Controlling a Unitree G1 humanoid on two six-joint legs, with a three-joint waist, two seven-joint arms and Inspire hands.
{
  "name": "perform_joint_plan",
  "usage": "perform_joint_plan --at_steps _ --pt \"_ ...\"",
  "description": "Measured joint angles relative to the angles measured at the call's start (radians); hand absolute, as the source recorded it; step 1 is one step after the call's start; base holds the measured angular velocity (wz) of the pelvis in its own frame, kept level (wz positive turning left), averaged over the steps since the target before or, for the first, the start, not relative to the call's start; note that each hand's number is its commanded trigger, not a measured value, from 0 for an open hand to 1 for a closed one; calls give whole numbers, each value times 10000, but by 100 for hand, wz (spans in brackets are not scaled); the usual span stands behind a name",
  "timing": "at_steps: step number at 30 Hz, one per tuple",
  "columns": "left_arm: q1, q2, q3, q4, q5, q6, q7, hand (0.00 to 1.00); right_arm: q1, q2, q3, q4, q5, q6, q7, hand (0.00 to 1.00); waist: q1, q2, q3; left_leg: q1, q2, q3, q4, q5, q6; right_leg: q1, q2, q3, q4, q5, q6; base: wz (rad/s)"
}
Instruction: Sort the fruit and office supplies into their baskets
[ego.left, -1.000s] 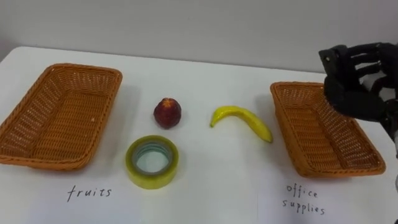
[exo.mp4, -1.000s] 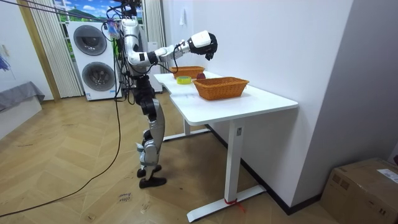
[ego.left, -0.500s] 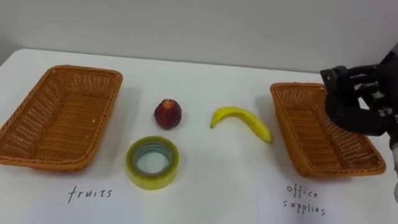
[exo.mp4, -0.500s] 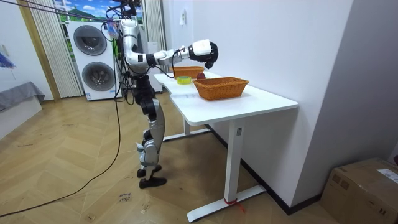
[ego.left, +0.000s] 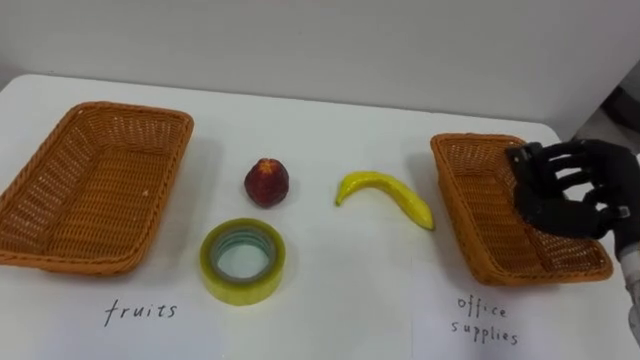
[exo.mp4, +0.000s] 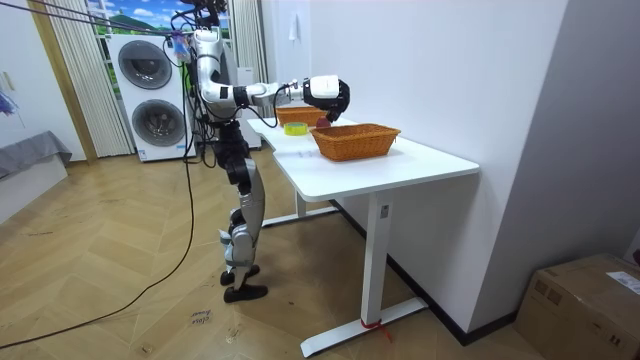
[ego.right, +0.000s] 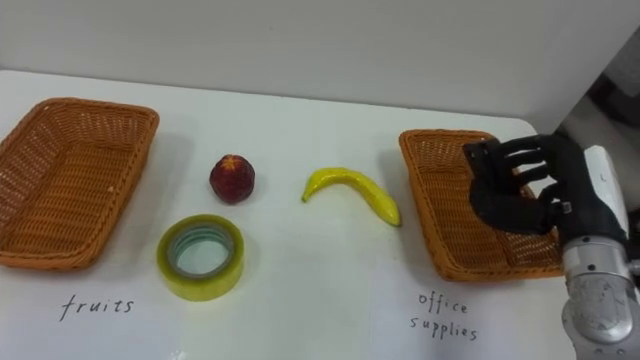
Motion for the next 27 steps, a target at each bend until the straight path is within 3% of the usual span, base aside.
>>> perform_joint_plan --at_steps 14,15,17,27 --pt "-27 2 -10 -183 0 11 -47 0 1 0 10 3 -785 13 455 100 160 -46 8 -89 0 13 5 0 0 -104 2 21 8 0 0 0" --pt "-26 2 -10 -201 0 13 -47 0 3 0 15 3 -781 41 534 58 177 -46 8 -121 0 13 16 0 0 -123 1 18 7 0 0 0" --pt "-22 11 -10 -216 -1 13 -47 0 3 0 46 2 -751 150 558 3 192 -67 6 -142 0 13 23 0 0 -141 -2 13 6 0 0 0" --pt "6 23 -20 -644 0 26 -55 0 2 0 106 1 -737 206 675 0 211 -194 32 -159 1 11 24 -3 4 -158 0 15 9 0 0 0"
